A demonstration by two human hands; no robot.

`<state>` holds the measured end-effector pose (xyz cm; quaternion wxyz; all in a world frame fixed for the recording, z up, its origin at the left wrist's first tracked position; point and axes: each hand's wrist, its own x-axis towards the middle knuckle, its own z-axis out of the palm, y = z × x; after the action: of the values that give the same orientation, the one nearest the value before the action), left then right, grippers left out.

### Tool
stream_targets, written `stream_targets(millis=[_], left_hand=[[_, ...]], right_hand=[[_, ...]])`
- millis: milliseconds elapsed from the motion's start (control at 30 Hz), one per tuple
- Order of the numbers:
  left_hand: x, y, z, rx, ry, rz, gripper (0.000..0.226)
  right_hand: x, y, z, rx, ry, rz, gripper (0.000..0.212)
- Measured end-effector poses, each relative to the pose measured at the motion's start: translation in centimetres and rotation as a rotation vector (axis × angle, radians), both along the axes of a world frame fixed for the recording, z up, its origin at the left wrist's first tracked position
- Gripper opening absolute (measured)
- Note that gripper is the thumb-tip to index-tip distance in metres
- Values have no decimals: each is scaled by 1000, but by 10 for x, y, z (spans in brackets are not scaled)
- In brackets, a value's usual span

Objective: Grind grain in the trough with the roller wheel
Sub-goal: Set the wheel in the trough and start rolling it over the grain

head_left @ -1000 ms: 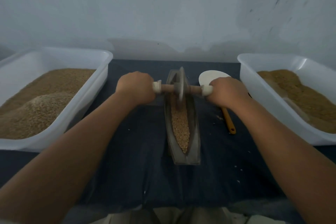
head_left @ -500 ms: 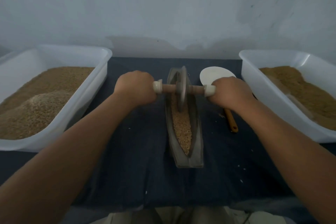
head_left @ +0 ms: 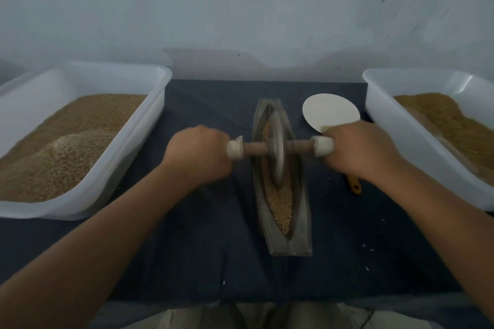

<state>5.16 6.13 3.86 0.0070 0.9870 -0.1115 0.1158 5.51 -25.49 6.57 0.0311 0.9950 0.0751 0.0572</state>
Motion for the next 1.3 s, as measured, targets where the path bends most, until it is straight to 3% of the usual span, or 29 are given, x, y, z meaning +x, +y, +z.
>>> stream_targets(millis=[100,167,233,367,433,567,700,833,933,1033,1167,1300], left_hand=[[43,-11,12,0,17,70,32],[48,-16,19,19,7,56,30],[31,-14,20,52,-7,17,30],[-29,5,9,126,-130,-151,34],[-38,9,6,122,-164,-186,35],[4,-1,8,64,-33,-58,33],[51,-16,21,12,-32,34,39],[21,-11,22,71,23,-24,34],[-32,7,6,134,-137,-156,40],[-41,12,0,102,-260,-171,50],[18,-1,-1,15,-72,-26,43],[53,-11,9,-44,-45,66,41]], right_hand=[[32,8,-2,19,-73,-51,29],[40,9,0,42,2,-78,27],[24,5,-1,62,88,-78,22],[-47,-18,-9,75,54,38,43],[-59,-24,-9,126,64,78,41],[-13,-10,-12,69,10,23,35],[44,5,-9,68,4,-88,29],[13,-4,-2,65,106,-37,29],[-45,-18,-3,71,65,68,37],[-54,-22,-7,80,48,102,29],[-5,-2,-10,42,-123,34,28],[37,14,3,38,-180,24,30]])
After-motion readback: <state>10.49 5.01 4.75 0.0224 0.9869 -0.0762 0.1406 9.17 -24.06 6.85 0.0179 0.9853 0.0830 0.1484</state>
